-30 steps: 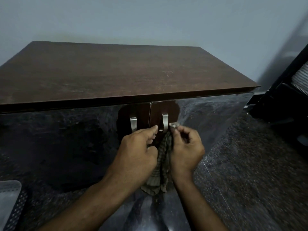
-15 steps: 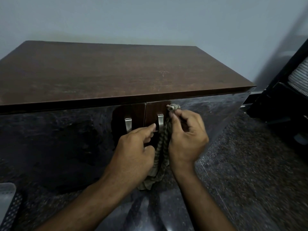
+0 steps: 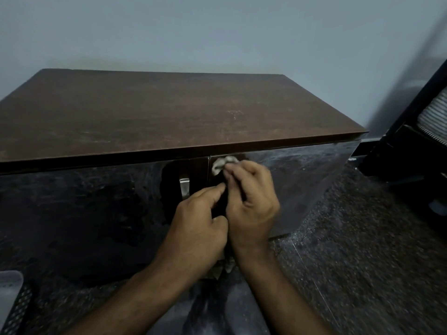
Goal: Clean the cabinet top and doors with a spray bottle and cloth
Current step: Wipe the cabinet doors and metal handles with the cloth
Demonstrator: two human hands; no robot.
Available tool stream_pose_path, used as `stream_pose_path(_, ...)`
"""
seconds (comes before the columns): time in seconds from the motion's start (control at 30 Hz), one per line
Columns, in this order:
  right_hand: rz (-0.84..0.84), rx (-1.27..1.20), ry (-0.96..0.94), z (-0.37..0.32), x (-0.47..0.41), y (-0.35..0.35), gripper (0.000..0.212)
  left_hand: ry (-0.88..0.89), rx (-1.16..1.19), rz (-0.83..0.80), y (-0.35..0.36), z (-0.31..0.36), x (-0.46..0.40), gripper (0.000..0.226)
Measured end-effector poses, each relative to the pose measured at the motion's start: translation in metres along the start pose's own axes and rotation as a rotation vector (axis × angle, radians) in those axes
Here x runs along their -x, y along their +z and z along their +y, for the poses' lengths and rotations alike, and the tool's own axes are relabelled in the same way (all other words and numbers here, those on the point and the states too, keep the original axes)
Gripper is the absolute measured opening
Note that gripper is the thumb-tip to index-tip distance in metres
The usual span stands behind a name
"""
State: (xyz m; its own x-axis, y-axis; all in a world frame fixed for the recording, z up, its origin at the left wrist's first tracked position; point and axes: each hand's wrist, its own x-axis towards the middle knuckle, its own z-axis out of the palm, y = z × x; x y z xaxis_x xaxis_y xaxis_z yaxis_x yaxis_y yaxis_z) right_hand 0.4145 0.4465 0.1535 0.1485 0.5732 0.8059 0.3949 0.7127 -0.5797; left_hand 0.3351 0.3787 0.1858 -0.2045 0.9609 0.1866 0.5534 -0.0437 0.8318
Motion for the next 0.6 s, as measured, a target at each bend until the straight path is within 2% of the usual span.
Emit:
stream_pose_path(0.03,-0.012,0.018,-0.028,0.004,0.001,-0.002,0.015,-0.015,0.03,-0.006,0.001,0.002,0.0,0.068)
stream_pose_path(0.17,0.068,0.025,0.06,0.013,-0.004,-0.006,0.013,-0.092,0.149,-0.001,0.001,0.005,-0.001,0.065)
stream_pose_path(0.3,-0.05,0.058,-0.156,0.001,-0.004,0.003,0.01,-0.081,0.207,-0.01,0.0,0.008,0.001,0.06)
stream_pose_path(0.47,0.095,0.076,-0.011,0.012,-0.012,-0.007,0.013,-0.131,0.237,0.017,0.001,0.003,0.0,0.063)
stream_pose_path(0.6,-0.007,0.067,-0.15,0.004,-0.006,0.004,0.012,-0.096,0.243,-0.002,0.0,0.005,0.0,0.062)
